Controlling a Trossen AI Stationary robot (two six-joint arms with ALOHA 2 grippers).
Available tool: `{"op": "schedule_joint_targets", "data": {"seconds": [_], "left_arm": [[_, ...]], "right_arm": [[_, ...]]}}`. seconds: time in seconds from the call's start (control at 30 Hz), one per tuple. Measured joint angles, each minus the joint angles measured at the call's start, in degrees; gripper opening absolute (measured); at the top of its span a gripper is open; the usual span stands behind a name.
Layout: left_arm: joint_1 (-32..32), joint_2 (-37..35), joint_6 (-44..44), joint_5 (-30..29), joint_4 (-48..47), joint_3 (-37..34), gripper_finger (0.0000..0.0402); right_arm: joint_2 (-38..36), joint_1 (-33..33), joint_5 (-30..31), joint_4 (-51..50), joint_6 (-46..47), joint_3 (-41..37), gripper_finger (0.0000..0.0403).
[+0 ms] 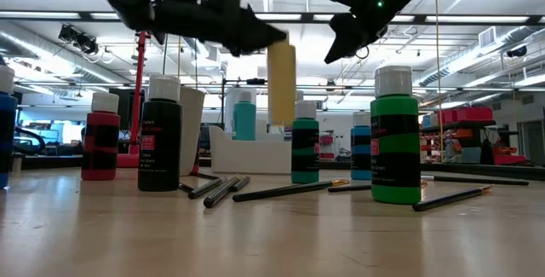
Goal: Pick & Place Paint Supplies
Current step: Put the yellow paint bottle into the white bin
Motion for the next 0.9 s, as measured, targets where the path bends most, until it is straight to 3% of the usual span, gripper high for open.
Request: {"op": "schedule_joint_targets", "data": {"seconds": [0.13, 0.57, 0.8, 0.9], "left_arm": [[1.6, 1.4, -0.3, -3.3, 0.1, 0.0, 0.0129], [4.4, 4.1, -0.6, -8.5, -0.4, -0.1, 0.0126], [4.0, 8.9, -1.7, -19.4, 2.9, 0.0, 0.0131], [4.0, 8.9, -1.9, -20.7, 3.2, -0.1, 0.0132]], "right_arm": [[0.0, 0.0, 3.7, 0.0, -1.1, 0.0, 0.0213], [0.0, 0.0, 4.0, 1.7, -1.1, 0.0, 0.0213], [0.0, 0.0, -0.7, 2.9, -1.0, 0.0, 0.0213], [0.0, 0.0, -1.4, 3.0, -1.0, 0.0, 0.0213]]}}
